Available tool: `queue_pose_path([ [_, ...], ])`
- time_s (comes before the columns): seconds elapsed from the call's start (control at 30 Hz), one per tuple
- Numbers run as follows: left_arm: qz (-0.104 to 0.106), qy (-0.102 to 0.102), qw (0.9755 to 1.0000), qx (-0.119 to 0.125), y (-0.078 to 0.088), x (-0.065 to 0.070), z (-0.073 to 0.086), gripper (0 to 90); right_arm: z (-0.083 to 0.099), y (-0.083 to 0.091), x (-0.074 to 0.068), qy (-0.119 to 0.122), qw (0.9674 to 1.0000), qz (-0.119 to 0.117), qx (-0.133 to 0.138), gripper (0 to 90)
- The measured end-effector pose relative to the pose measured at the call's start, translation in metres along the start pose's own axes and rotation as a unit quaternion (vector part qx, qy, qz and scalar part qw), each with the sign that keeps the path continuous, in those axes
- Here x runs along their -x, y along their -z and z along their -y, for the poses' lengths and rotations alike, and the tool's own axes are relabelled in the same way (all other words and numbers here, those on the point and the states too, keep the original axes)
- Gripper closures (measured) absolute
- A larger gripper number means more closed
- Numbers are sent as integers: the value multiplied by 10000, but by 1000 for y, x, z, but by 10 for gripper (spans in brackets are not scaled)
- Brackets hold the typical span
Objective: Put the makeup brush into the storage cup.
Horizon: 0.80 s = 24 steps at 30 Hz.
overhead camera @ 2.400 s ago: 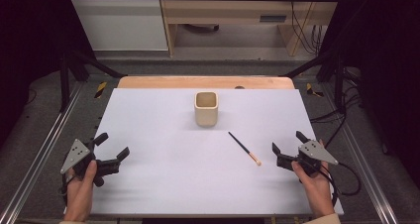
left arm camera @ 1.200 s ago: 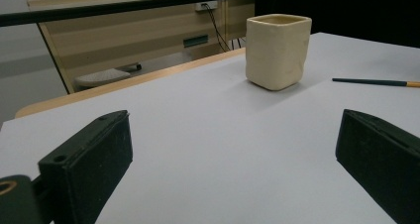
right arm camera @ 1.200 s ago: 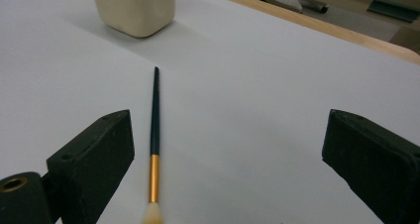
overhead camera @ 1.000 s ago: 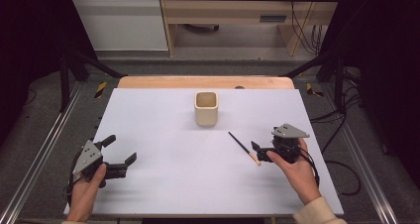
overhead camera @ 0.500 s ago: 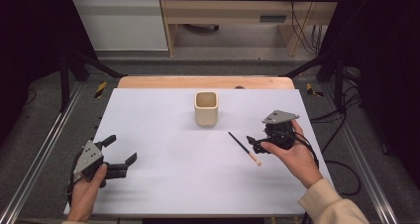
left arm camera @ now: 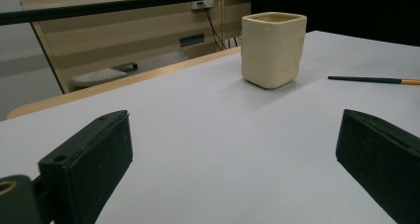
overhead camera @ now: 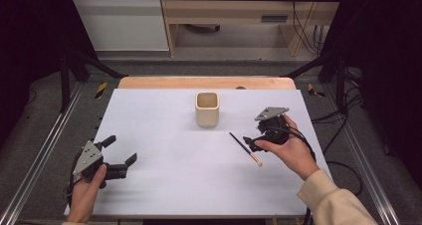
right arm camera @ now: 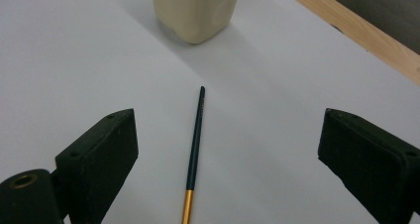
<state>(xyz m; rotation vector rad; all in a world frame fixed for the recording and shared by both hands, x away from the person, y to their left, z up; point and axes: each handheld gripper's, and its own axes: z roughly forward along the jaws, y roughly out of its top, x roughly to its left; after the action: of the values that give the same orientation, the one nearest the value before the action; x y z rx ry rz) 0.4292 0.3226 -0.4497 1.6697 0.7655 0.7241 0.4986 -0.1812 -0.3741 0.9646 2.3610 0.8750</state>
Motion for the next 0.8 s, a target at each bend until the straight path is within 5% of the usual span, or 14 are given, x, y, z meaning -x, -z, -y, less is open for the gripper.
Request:
queue_pose_path([
  [0.8, -9, -9, 10000, -10, 0, -1, 0, 4, 11, -16, 7, -183, 9992, -128, -330, 129],
])
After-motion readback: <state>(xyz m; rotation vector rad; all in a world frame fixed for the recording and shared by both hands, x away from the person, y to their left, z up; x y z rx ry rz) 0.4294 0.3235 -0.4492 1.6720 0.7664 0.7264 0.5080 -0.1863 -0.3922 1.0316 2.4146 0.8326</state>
